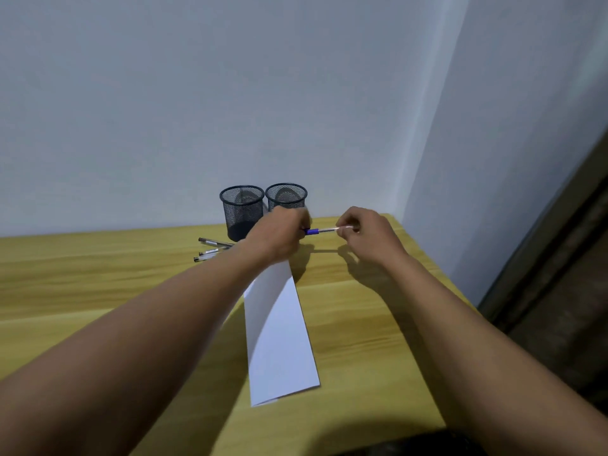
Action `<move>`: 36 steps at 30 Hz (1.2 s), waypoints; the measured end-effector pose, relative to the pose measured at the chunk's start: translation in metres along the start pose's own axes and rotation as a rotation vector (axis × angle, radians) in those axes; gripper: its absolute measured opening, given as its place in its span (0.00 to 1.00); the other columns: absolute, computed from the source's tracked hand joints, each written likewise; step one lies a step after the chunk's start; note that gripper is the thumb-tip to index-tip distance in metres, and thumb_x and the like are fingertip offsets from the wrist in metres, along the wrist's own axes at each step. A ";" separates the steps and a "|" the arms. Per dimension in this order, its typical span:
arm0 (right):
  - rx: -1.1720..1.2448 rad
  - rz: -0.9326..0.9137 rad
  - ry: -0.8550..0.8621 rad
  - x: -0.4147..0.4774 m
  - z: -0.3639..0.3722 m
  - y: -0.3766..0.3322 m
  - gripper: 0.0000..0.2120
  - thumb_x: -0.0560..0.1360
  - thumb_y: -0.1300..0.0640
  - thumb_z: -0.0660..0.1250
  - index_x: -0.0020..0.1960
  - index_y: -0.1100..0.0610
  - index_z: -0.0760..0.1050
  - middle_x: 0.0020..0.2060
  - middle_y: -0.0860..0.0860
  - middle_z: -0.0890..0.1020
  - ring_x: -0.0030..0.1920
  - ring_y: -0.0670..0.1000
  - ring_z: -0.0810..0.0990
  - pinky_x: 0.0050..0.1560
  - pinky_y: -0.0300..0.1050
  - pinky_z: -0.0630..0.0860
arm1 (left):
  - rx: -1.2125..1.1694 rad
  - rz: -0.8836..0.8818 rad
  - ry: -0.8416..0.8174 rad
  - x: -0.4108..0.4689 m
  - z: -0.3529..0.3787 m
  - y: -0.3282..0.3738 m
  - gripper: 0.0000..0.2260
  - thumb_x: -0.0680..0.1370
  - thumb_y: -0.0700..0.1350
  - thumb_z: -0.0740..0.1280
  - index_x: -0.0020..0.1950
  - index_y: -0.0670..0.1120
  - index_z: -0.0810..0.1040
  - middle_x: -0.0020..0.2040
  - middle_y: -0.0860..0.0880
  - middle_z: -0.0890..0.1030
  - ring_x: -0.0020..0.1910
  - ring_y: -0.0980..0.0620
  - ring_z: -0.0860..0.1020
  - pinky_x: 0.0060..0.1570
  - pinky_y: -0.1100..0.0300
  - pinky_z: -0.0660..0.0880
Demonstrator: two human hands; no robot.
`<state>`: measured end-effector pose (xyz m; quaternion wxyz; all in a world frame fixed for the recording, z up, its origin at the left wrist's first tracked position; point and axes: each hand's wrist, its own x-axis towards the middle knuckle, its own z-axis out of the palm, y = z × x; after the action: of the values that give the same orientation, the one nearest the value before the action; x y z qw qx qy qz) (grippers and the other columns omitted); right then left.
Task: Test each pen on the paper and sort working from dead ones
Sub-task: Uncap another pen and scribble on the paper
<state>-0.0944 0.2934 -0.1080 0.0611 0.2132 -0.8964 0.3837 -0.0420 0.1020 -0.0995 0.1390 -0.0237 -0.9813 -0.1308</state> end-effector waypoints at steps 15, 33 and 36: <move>1.187 0.303 -0.129 -0.072 0.013 -0.107 0.01 0.76 0.63 0.72 0.48 0.61 0.81 0.37 0.54 0.83 0.38 0.48 0.83 0.42 0.40 0.84 | -0.799 -0.181 0.180 -0.089 -0.076 -0.021 0.06 0.70 0.42 0.79 0.45 0.47 0.87 0.39 0.48 0.87 0.39 0.50 0.83 0.52 0.45 0.80; 1.182 0.231 -0.147 -0.089 0.053 -0.145 0.02 0.75 0.69 0.71 0.44 0.68 0.81 0.34 0.59 0.85 0.33 0.51 0.86 0.39 0.37 0.83 | -0.817 -0.224 0.141 -0.135 -0.103 -0.044 0.04 0.75 0.37 0.73 0.48 0.38 0.86 0.37 0.42 0.84 0.30 0.56 0.77 0.32 0.60 0.76; 1.205 0.245 -0.148 -0.087 0.059 -0.148 0.02 0.76 0.69 0.70 0.45 0.68 0.81 0.33 0.58 0.85 0.32 0.50 0.85 0.39 0.37 0.83 | -0.816 -0.246 0.181 -0.135 -0.097 -0.050 0.03 0.75 0.37 0.73 0.47 0.40 0.86 0.34 0.44 0.82 0.28 0.58 0.75 0.31 0.67 0.71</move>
<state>0.0508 0.1899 -0.0752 -0.1769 0.1320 -0.5420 0.8109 0.1093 0.0270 -0.0600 0.1869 0.0521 -0.8286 -0.5252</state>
